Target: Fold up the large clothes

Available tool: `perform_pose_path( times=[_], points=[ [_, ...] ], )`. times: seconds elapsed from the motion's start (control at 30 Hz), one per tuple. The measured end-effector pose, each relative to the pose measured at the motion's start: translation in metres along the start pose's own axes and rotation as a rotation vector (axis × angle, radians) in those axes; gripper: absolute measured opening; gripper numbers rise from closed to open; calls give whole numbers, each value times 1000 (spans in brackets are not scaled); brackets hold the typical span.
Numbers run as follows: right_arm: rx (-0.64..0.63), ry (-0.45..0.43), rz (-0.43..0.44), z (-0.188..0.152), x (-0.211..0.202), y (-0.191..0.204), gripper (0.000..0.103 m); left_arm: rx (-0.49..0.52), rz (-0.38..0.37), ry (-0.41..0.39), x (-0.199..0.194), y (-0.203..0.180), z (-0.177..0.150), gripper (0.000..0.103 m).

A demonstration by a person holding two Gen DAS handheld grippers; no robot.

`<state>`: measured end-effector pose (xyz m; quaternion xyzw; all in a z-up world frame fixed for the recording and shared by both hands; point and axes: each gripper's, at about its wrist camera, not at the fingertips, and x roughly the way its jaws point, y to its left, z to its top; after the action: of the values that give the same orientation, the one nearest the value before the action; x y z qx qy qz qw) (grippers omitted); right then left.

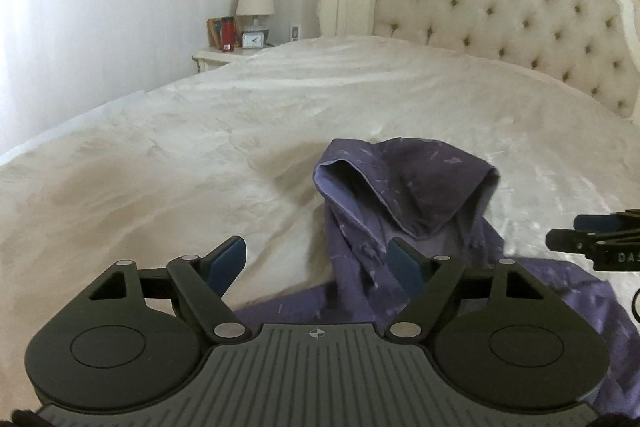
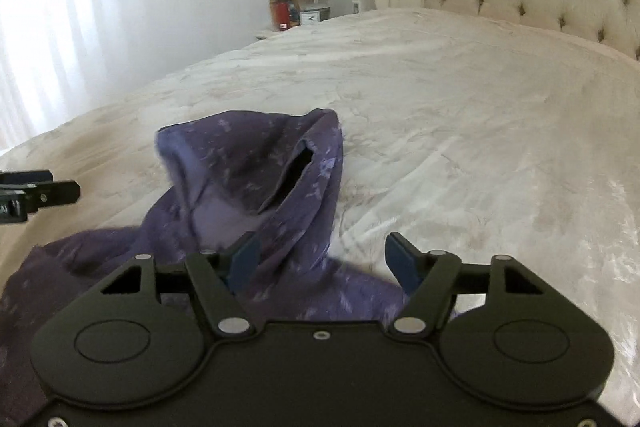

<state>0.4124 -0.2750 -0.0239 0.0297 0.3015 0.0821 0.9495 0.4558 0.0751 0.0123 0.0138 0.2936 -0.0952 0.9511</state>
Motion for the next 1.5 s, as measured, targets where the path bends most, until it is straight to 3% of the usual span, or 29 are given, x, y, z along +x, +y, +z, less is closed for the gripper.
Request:
perform_pose_path(
  times=[0.37, 0.57, 0.73, 0.87, 1.07, 1.2, 1.37, 1.5],
  points=[
    [-1, -22, 33, 12, 50, 8, 72, -8, 37, 6, 62, -4, 8, 77],
    [-12, -4, -6, 20, 75, 6, 72, 45, 75, 5, 85, -8, 18, 77],
    [53, -14, -67, 21, 84, -23, 72, 3, 124, 0, 99, 6, 20, 77],
    [207, 30, -93, 11, 95, -61, 71, -56, 194, 56, 109, 28, 7, 77],
    [265, 91, -81, -11, 113, -78, 72, -145, 130, 158, 118, 53, -14, 78],
    [216, 90, -64, -6, 110, -73, 74, -80, 150, 132, 102, 45, -8, 75],
    [166, 47, 5, -2, 83, -78, 75, 51, 124, 8, 52, 38, 2, 76],
    [136, 15, 62, 2, 60, -72, 75, 67, 92, -79, 20, 34, 9, 76]
  ],
)
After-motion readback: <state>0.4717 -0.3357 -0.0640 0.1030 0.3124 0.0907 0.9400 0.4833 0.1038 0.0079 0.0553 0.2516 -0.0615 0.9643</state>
